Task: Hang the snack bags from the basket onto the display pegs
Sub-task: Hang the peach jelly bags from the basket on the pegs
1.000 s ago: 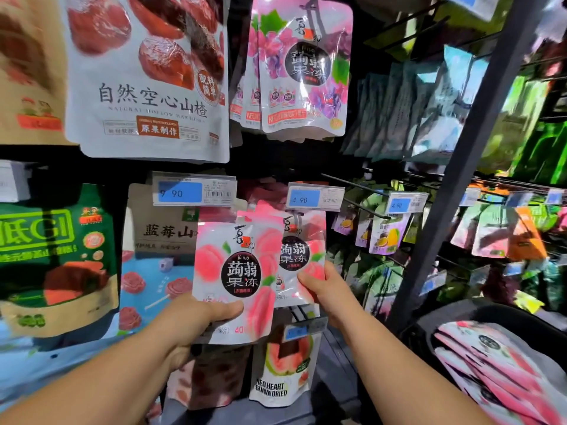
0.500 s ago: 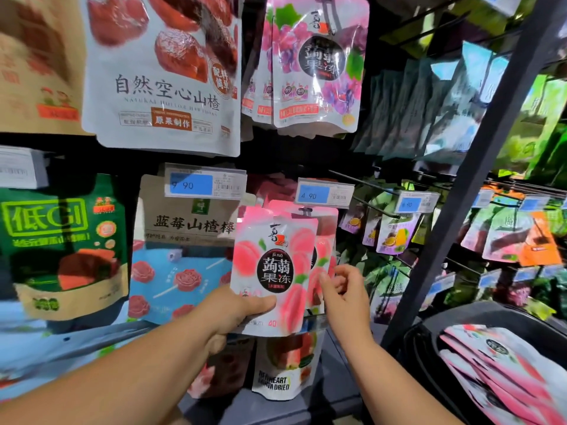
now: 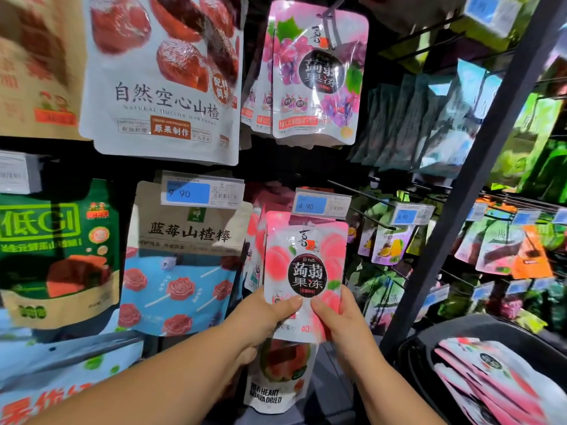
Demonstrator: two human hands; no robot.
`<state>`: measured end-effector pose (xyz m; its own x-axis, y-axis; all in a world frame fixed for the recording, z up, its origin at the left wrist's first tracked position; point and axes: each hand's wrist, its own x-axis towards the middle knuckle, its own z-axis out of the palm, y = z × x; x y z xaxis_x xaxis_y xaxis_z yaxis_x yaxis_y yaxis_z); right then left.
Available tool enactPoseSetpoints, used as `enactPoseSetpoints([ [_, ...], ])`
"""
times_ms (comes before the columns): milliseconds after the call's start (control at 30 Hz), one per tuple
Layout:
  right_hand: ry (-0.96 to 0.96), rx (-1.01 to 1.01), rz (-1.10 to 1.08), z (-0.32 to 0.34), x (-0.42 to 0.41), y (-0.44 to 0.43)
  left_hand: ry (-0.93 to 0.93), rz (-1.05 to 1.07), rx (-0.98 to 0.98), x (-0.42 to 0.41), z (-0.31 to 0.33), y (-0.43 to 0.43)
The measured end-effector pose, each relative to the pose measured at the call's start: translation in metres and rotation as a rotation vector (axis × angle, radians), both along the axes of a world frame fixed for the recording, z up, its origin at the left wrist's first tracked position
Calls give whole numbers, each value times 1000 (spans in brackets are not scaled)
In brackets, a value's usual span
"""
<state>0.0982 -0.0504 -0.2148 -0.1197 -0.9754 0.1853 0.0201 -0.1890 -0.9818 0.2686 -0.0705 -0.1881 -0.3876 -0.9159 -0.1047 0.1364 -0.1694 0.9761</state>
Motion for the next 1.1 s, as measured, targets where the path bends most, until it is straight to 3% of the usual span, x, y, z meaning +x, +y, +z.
enactPoseSetpoints([
  [367,-30,45,-7,9,-7,-15,-32,60,-100,-9,6,-7],
  [533,41,49,-39,10,-6,-24,-151,150,-179,-7,4,-17],
  [933,243,122,-160,4,-5,-30,-636,354,-335,-3,7,-29],
  [1100,310,130,-185,3,-4,-22,-613,464,-417,-5,11,-22],
])
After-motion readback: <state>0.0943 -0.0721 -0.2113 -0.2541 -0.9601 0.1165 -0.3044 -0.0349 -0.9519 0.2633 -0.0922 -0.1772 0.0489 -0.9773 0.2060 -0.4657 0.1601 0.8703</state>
